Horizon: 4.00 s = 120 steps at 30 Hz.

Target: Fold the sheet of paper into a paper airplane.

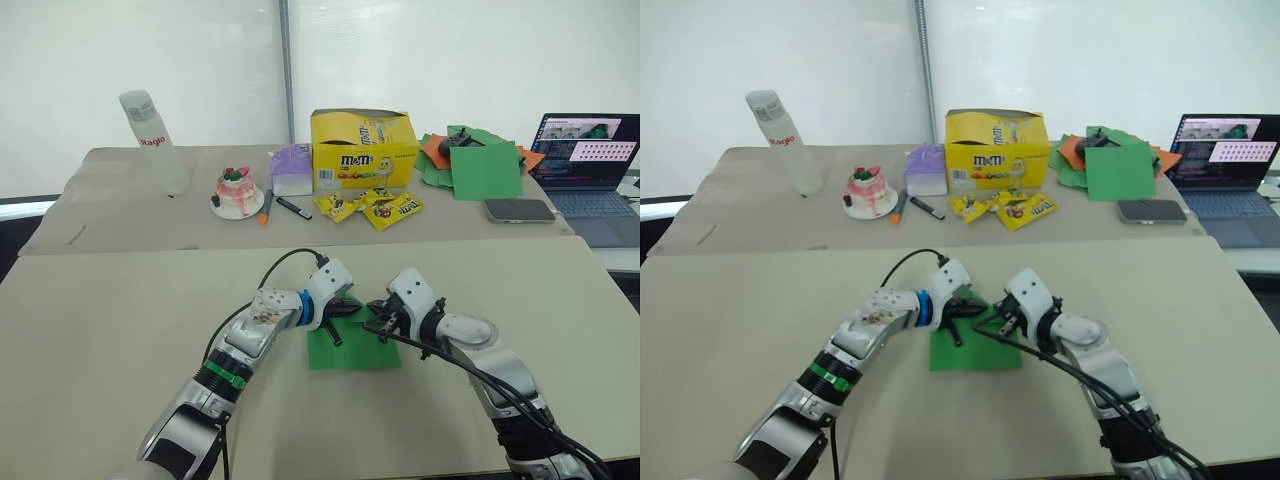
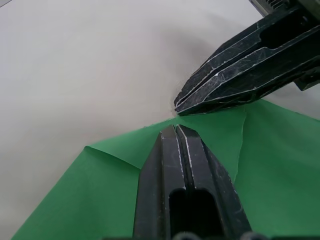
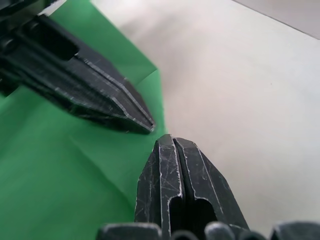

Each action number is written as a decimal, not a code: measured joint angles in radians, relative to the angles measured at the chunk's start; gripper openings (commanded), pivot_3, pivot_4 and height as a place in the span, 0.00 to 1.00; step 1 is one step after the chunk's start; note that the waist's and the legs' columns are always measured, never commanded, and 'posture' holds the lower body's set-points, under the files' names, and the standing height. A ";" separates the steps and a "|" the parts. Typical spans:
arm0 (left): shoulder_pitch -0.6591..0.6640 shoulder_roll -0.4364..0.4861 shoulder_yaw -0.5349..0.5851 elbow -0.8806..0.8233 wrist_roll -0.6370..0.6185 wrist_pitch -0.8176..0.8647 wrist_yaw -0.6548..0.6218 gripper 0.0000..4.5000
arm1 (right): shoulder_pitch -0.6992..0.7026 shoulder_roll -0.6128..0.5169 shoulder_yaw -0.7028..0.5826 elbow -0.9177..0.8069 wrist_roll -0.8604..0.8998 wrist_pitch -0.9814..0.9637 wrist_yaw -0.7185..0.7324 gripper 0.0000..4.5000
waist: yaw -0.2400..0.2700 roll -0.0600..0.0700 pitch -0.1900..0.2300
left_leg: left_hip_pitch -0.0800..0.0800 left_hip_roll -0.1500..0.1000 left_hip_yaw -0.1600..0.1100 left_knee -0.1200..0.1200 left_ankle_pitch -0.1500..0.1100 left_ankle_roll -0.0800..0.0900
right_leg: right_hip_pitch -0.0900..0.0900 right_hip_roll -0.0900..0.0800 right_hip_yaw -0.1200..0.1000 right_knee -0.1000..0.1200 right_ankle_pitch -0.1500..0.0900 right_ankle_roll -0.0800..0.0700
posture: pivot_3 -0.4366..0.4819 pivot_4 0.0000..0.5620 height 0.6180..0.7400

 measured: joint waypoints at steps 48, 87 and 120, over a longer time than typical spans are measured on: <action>0.010 0.008 0.302 0.046 -0.097 0.065 0.120 0.00 | 0.021 0.006 0.044 0.007 0.059 -0.060 -0.028 0.01 | -0.016 -0.001 -0.002 | 0.000 0.000 -0.001 0.000 0.000 0.001 | -0.001 0.000 0.000 0.001 0.000 0.001 | 0.48 0.27 1.00; 0.040 0.139 0.270 -0.168 -0.307 0.269 0.151 0.01 | -0.042 0.014 0.031 -0.047 0.144 0.062 0.017 0.00 | -0.020 0.000 -0.002 | -0.001 -0.001 -0.003 -0.001 0.000 0.000 | -0.002 0.000 0.000 -0.002 0.000 0.000 | 0.48 0.27 1.00; 0.041 0.267 -0.175 -0.199 0.472 -0.330 0.030 0.01 | -0.069 0.106 -0.051 0.120 0.170 -0.043 -0.015 0.00 | -0.013 0.001 -0.001 | -0.003 -0.002 -0.003 -0.001 0.000 0.001 | -0.004 0.000 0.000 0.001 0.000 0.001 | 0.48 0.27 1.00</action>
